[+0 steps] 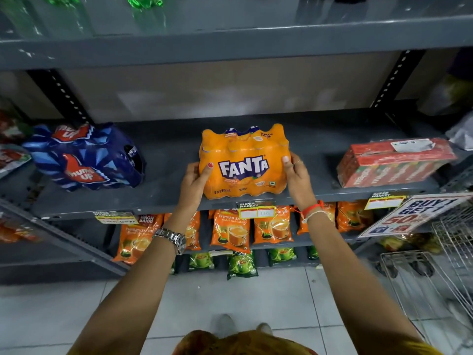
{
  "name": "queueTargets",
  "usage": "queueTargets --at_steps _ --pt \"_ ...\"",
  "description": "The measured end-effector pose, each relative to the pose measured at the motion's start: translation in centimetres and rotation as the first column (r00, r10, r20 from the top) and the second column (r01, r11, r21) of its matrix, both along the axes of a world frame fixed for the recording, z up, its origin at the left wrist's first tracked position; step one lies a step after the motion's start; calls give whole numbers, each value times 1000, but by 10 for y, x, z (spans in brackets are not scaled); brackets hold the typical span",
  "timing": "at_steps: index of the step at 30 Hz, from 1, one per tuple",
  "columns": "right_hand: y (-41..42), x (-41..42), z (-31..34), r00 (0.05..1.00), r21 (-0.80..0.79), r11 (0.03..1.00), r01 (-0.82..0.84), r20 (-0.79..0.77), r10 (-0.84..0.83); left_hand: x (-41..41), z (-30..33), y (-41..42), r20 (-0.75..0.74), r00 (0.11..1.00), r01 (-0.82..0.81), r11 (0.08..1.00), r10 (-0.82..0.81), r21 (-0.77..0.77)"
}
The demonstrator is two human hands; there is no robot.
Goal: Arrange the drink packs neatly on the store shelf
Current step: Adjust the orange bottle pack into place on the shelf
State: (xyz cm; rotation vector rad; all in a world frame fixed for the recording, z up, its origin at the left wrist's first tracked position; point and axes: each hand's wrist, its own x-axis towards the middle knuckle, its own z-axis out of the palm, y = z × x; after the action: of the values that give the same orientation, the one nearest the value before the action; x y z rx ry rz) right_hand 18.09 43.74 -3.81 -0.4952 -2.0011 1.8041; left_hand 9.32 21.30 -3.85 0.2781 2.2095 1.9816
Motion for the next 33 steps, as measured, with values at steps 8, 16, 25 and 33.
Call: queueTargets --at_steps 8,16,25,33 --pt "-4 5 4 1000 1 1000 16 26 -16 3 3 -2 23 1000 -20 1000 19 7" --pt "-6 2 4 997 50 996 75 21 -76 -1 2 -2 28 1000 -10 1000 10 1" --pt "-8 3 -1 994 96 990 107 -12 -106 -7 2 -4 24 999 46 999 -46 -7" --pt "-9 6 2 994 130 985 111 -10 -111 -6 2 -3 32 998 48 999 -49 14"
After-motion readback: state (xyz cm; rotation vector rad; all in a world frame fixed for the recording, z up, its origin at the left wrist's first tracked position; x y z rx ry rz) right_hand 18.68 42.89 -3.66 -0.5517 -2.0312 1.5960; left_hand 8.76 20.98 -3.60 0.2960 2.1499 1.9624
